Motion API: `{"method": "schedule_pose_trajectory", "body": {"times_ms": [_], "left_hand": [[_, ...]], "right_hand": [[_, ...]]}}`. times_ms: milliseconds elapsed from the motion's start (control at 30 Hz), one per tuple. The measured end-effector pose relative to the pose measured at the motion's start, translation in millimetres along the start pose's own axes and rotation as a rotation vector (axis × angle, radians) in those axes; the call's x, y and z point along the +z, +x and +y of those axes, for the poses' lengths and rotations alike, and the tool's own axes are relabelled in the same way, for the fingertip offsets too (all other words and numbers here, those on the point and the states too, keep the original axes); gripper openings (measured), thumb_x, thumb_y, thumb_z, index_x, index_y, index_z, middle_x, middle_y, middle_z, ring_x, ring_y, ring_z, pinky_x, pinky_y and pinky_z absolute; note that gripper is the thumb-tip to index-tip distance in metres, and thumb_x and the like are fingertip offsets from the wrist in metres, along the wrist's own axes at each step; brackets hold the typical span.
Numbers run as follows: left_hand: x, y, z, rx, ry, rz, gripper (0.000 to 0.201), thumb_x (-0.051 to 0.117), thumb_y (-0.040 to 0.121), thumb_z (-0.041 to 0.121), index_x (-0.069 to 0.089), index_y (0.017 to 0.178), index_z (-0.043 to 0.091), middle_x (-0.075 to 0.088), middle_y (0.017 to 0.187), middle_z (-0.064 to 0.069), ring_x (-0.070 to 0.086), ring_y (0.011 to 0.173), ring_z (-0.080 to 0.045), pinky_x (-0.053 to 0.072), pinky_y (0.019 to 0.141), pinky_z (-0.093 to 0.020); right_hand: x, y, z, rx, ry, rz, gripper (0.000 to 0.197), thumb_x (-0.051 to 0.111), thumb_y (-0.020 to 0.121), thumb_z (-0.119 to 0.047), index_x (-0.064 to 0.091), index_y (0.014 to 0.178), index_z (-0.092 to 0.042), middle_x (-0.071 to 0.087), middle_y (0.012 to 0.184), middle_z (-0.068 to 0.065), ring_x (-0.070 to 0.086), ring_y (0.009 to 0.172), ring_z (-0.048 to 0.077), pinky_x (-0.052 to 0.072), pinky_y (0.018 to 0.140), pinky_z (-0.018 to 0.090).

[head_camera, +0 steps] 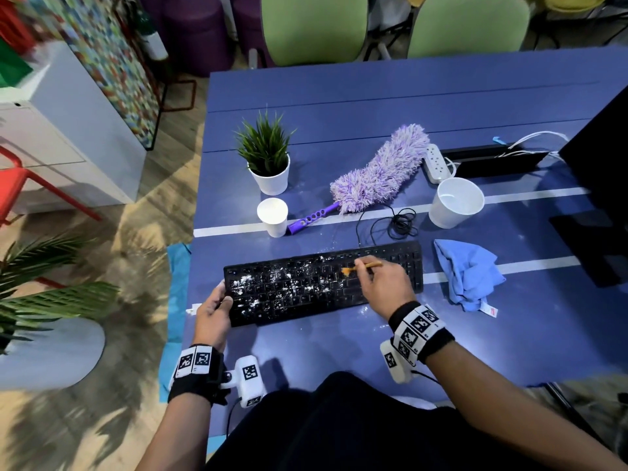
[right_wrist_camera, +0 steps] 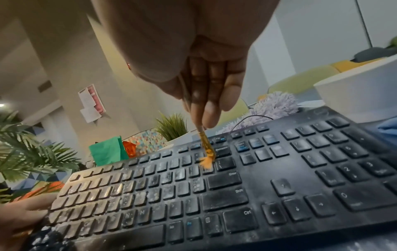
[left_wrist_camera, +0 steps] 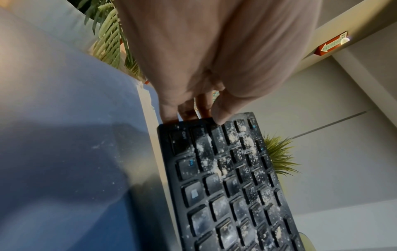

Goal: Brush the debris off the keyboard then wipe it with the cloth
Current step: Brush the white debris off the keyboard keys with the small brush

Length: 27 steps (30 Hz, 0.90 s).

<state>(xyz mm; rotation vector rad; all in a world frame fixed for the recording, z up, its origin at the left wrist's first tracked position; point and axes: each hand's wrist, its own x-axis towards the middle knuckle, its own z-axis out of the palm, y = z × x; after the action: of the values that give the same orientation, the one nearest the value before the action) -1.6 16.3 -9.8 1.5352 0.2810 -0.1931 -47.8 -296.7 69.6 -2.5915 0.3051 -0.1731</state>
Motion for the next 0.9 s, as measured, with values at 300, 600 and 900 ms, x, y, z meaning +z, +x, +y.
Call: {"method": "schedule_pose_trajectory", "body": {"times_ms": [300,600,900], "left_hand": [[-3.7,7.2,-8.3,-0.012,-0.005,0.001,0.048,0.038,0.096,-0.012,0.062,0.123,0.019,0.072,0.11,0.009,0.056,0.112,-0.02,0.036,0.109,-0.048],[-3.7,5.3,-8.1,-0.012,-0.032,-0.004,0.047,0.038,0.097,-0.012,0.063,0.12,0.02,0.071,0.108,0.009,0.057,0.11,-0.019,0.041,0.103,-0.04],[0.2,4.8,-4.4,0.01,-0.039,-0.004,0.046,0.038,0.096,-0.013,0.059,0.126,0.014,0.073,0.104,0.014,0.063,0.099,-0.006,0.049,0.092,-0.022]], "right_hand": [[-16.0,4.8,17.6,0.074,-0.11,-0.113,0.039,0.037,0.101,-0.04,0.069,0.094,-0.019,0.072,0.078,0.008,0.068,0.077,0.028,0.055,0.075,0.034],[-18.4,-2.2,36.6,0.072,0.08,-0.06,0.031,0.046,0.1,-0.032,0.07,0.086,-0.017,0.072,0.071,0.003,0.068,0.07,0.023,0.055,0.069,0.034],[-5.3,-10.2,21.0,0.026,0.189,-0.053,0.027,0.049,0.1,-0.033,0.071,0.093,-0.018,0.073,0.076,0.001,0.068,0.072,0.019,0.055,0.072,0.033]]}}
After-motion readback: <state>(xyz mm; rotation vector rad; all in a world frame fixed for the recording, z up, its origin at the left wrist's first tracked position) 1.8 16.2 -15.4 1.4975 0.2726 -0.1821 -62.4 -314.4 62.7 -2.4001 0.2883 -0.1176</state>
